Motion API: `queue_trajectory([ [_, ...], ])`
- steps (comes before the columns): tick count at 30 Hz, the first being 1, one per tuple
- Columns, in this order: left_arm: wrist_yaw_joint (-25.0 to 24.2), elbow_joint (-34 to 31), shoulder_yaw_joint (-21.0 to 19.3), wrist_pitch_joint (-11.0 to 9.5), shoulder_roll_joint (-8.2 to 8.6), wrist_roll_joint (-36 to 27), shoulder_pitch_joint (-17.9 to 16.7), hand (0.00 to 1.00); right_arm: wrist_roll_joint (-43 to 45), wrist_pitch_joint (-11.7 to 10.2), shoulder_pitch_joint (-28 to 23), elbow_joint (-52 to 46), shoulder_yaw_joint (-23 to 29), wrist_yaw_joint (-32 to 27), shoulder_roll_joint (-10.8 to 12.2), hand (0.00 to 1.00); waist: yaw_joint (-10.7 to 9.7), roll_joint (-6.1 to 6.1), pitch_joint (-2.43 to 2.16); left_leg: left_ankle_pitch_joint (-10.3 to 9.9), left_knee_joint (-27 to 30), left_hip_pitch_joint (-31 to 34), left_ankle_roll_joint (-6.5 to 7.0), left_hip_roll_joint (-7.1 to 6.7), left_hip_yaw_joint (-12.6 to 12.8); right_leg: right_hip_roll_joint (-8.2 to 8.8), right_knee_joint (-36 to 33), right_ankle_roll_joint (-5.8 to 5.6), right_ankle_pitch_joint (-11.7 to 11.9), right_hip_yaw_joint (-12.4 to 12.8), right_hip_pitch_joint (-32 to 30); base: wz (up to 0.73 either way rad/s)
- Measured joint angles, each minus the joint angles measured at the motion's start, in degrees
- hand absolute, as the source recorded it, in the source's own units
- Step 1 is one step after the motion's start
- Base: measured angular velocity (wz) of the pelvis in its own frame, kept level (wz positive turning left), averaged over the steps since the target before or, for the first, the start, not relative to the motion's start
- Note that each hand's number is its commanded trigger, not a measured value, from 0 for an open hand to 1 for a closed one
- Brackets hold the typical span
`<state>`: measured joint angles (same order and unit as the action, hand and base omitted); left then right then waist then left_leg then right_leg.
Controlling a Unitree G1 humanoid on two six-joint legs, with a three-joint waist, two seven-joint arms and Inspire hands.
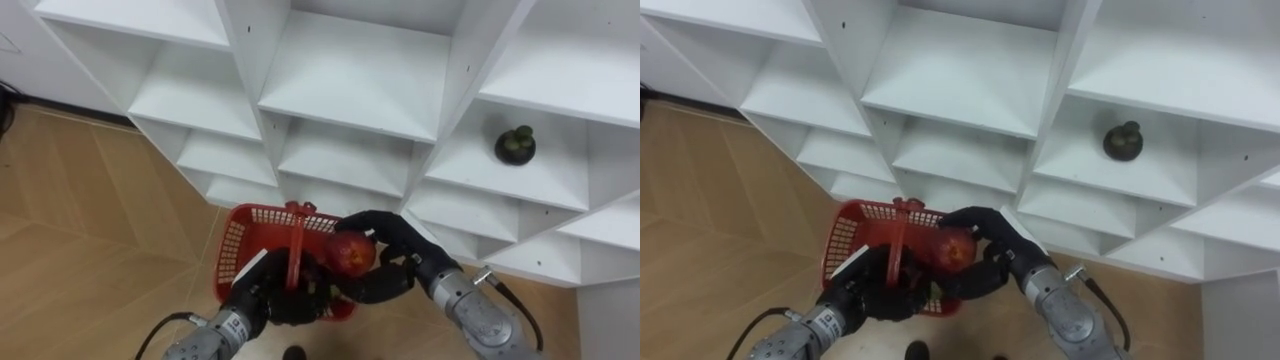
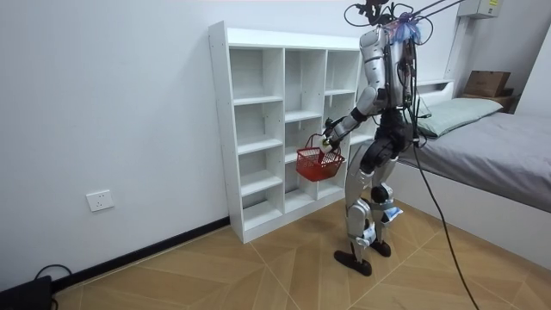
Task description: Collect fruits from the closet
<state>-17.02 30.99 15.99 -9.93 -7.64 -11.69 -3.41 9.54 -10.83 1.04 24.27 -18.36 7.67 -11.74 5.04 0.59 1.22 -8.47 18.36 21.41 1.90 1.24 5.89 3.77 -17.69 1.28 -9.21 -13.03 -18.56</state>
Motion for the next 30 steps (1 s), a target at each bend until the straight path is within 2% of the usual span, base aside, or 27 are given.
queue_trajectory([
  [13, -0.02, -0.01, 0.00, 0.00, 0.00, -0.03, 0.12, 1.00, -0.03, 0.00, 0.14, 0.00, 0.00, -0.58, 0.00, 1.00, -0.02, 0.04, -0.02, 0.00, 0.01, 0.07, 0.00, 0.04, 0.26, 0.00, -0.25, 0.01, 0.00, 0.31, -0.35, -0.01],
  [15, -0.02, -0.01, 0.00, 0.00, 0.00, -0.03, 0.12, 1.00, -0.03, 0.00, 0.14, 0.00, 0.00, -0.59, -0.01, 0.77, -0.02, 0.03, -0.02, 0.00, 0.02, 0.08, 0.00, 0.04, 0.26, 0.00, -0.25, 0.01, 0.00, 0.30, -0.35, 0.00],
  [16, -0.03, -0.01, 0.00, 0.00, 0.00, -0.03, 0.12, 1.00, -0.05, 0.00, 0.14, 0.00, 0.00, -0.59, -0.02, 0.00, -0.02, 0.04, -0.02, 0.00, 0.05, 0.10, 0.00, 0.04, 0.26, 0.00, -0.25, 0.01, 0.00, 0.30, -0.35, 0.00],
  [30, -1.39, 0.00, 0.52, 0.16, -0.31, -0.10, 0.11, 1.00, -2.25, -0.40, 0.24, 0.00, -0.07, -0.76, -0.36, 0.00, -0.01, -0.19, -0.15, 0.00, 0.87, 0.45, 0.00, 0.13, 0.20, 0.03, -1.03, 0.08, -0.05, 0.21, -0.62, 0.00],
])
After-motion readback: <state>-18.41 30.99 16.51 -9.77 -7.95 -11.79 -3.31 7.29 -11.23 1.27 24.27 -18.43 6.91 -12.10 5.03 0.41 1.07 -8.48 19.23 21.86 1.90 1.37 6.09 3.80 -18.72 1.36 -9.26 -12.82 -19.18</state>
